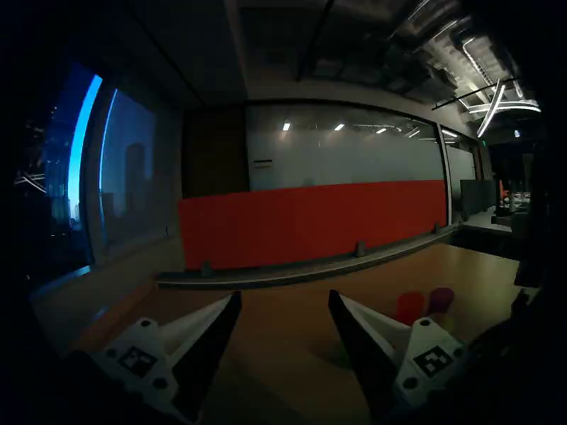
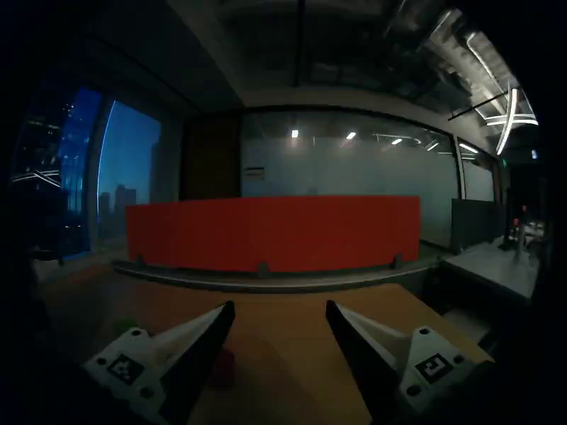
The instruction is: Pour water
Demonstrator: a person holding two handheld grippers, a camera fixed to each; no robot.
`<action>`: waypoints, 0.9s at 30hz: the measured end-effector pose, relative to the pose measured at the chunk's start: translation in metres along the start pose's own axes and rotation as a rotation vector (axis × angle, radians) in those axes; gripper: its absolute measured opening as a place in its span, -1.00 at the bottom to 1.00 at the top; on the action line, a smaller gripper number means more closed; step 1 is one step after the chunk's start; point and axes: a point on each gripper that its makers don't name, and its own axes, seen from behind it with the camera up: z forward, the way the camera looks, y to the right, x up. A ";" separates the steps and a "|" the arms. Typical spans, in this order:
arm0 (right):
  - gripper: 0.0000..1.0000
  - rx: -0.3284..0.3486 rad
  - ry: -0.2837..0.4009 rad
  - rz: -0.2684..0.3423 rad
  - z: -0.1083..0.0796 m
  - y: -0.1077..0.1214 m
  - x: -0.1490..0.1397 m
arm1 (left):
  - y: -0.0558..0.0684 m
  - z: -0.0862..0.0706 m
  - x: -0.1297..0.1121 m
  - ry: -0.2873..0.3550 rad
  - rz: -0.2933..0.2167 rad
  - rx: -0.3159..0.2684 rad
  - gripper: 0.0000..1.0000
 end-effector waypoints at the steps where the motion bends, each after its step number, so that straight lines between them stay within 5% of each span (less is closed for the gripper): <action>1: 0.98 0.003 0.001 0.002 -0.001 0.000 0.006 | 0.001 0.000 0.006 0.000 0.004 -0.007 0.81; 12: 0.99 0.022 0.011 -0.027 -0.004 -0.006 0.058 | 0.020 0.001 0.078 0.053 0.013 -0.093 0.81; 21: 0.98 0.079 -0.011 -0.042 -0.009 -0.023 0.056 | 0.031 0.002 0.079 0.029 -0.009 -0.145 0.81; 27: 0.99 0.191 -0.015 -0.041 -0.015 -0.046 0.059 | 0.036 0.004 0.078 0.020 -0.011 -0.193 0.81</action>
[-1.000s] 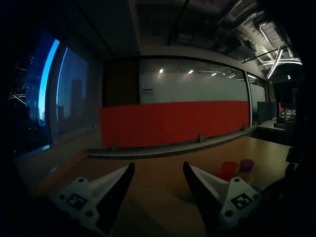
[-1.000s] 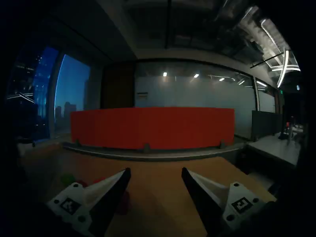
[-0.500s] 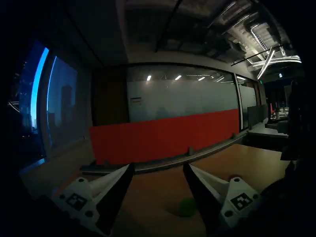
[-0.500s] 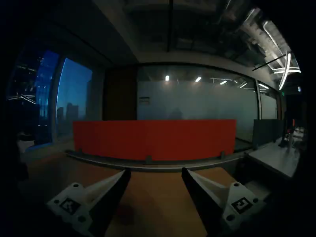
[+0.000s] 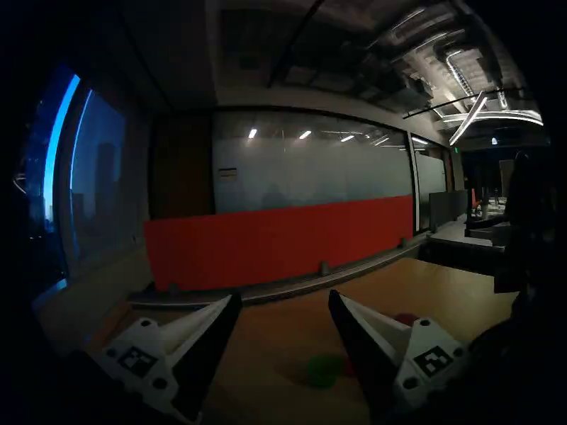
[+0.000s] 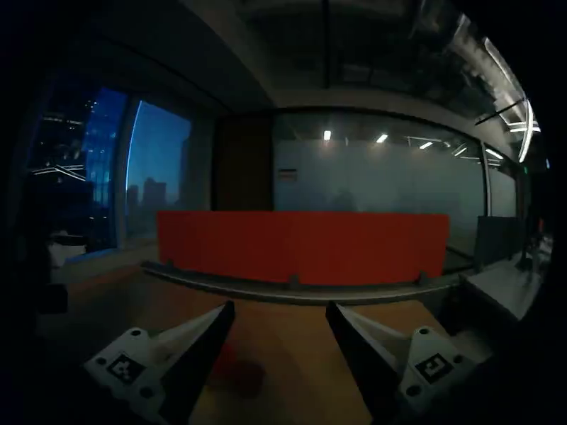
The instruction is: Pour water
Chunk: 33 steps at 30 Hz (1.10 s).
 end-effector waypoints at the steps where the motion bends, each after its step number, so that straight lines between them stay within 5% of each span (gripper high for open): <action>1: 0.99 0.021 0.002 0.001 -0.001 -0.004 0.001 | 0.002 0.001 0.000 0.000 -0.003 -0.014 0.81; 15: 0.99 0.317 0.033 -0.024 -0.016 -0.074 0.020 | 0.052 0.002 0.011 0.019 -0.048 -0.263 0.81; 33: 0.98 0.471 -0.059 -0.053 -0.025 -0.114 0.001 | 0.061 0.004 -0.021 -0.072 -0.005 -0.340 0.81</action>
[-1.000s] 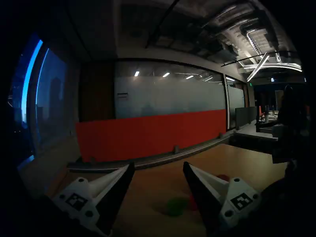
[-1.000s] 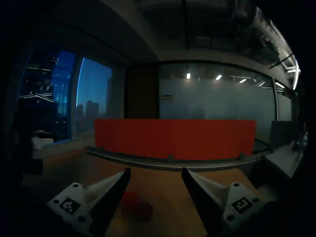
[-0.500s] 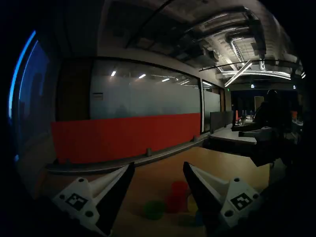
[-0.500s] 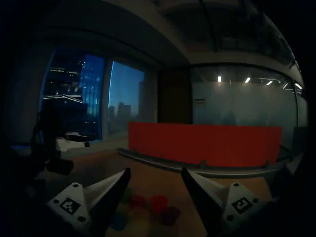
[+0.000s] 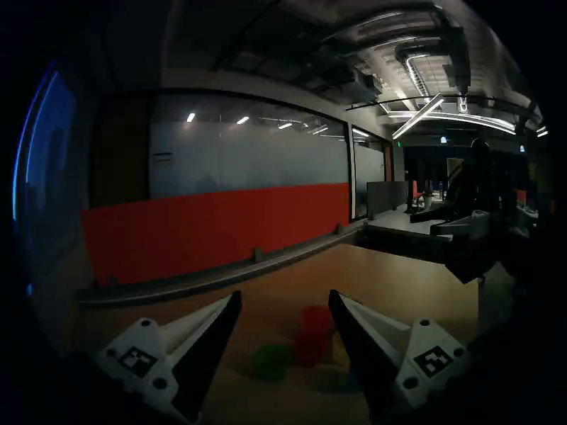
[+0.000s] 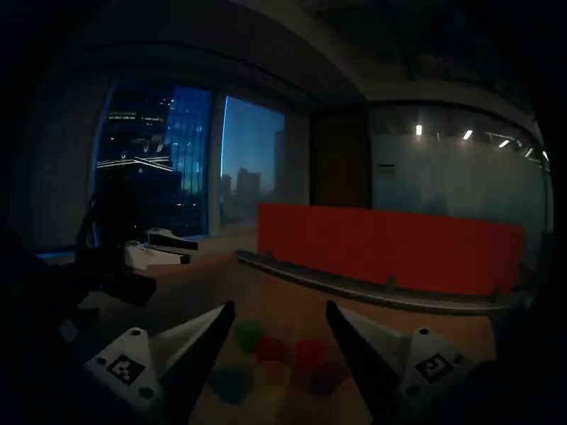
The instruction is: Pour water
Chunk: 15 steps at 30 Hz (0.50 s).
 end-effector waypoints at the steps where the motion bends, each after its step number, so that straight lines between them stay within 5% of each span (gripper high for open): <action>1: 0.98 0.004 -0.006 0.000 0.000 0.000 -0.001 | 0.000 0.001 -0.002 -0.005 0.000 -0.004 0.81; 15: 0.97 0.068 -0.124 -0.034 0.005 -0.015 -0.040 | -0.002 0.010 -0.036 -0.087 0.020 -0.034 0.81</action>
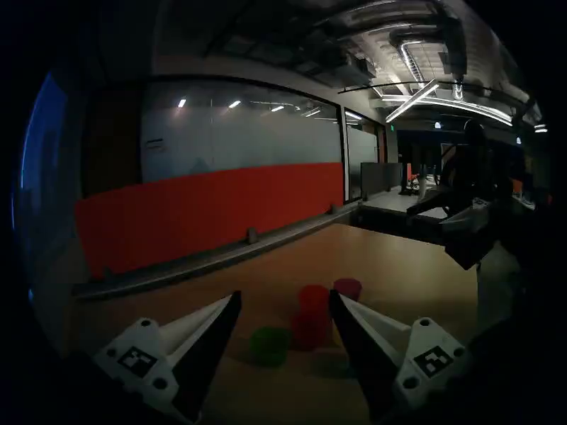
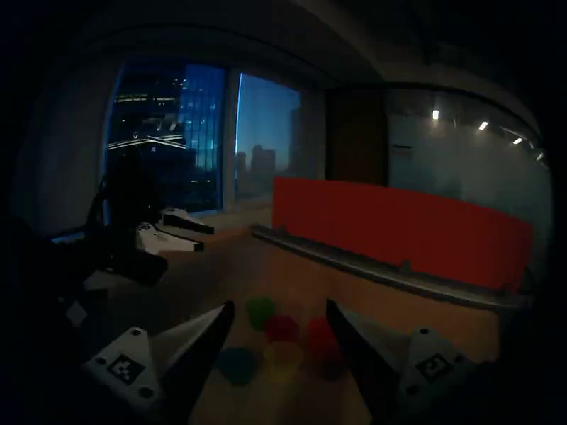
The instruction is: Pour water
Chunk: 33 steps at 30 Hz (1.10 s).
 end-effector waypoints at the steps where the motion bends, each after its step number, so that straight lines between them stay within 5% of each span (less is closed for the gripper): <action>1: 0.97 0.003 -0.008 -0.005 0.001 -0.001 -0.003 | 0.000 0.001 -0.003 -0.007 0.000 -0.001 0.81; 33: 0.95 0.109 -0.192 -0.048 0.038 -0.036 -0.093 | 0.007 0.042 -0.112 -0.210 -0.009 -0.059 0.81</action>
